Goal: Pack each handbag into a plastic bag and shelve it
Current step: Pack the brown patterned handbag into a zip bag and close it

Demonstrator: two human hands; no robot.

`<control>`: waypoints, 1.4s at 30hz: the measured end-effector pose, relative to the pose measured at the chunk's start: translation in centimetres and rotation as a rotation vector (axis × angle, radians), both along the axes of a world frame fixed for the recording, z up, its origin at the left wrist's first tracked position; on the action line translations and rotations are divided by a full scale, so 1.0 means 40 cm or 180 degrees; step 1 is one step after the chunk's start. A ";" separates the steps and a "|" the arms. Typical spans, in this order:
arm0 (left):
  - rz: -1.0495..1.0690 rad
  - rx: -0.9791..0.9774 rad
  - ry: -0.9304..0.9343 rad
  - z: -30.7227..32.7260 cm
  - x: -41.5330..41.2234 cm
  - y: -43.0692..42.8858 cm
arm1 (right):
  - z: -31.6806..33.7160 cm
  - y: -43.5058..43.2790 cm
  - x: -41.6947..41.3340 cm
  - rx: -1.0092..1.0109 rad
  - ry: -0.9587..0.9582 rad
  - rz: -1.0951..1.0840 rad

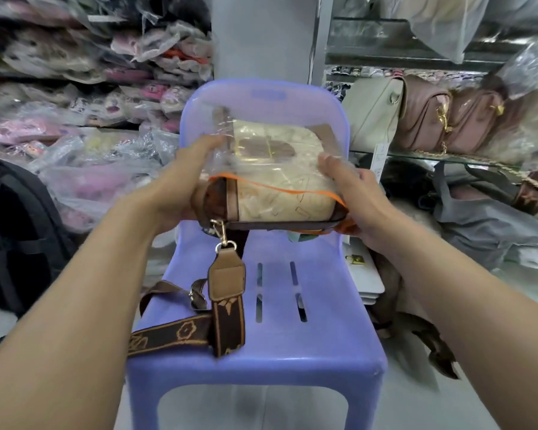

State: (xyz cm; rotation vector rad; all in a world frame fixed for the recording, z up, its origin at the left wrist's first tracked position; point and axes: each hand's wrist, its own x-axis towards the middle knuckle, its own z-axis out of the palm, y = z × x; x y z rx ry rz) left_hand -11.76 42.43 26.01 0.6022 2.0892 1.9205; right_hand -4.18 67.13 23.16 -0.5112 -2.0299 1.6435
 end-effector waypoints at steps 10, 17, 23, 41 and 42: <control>-0.0459 0.1008 -0.0391 -0.030 -0.032 -0.039 | 0.023 -0.025 0.013 -0.0634 0.0215 -0.0020; -0.0205 0.1034 -0.0464 -0.024 -0.040 -0.024 | 0.020 -0.053 0.011 -0.0579 0.0535 -0.0097; 0.0762 -0.0287 0.0112 -0.010 -0.042 -0.009 | 0.011 -0.047 0.011 0.0884 0.0504 -0.0789; 0.0291 -0.0312 0.0388 0.014 0.007 -0.051 | 0.127 -0.098 0.027 0.0500 0.1336 -0.1029; 0.0432 -0.0320 0.0440 0.013 0.003 -0.051 | 0.128 -0.107 0.022 0.0526 0.1333 -0.0982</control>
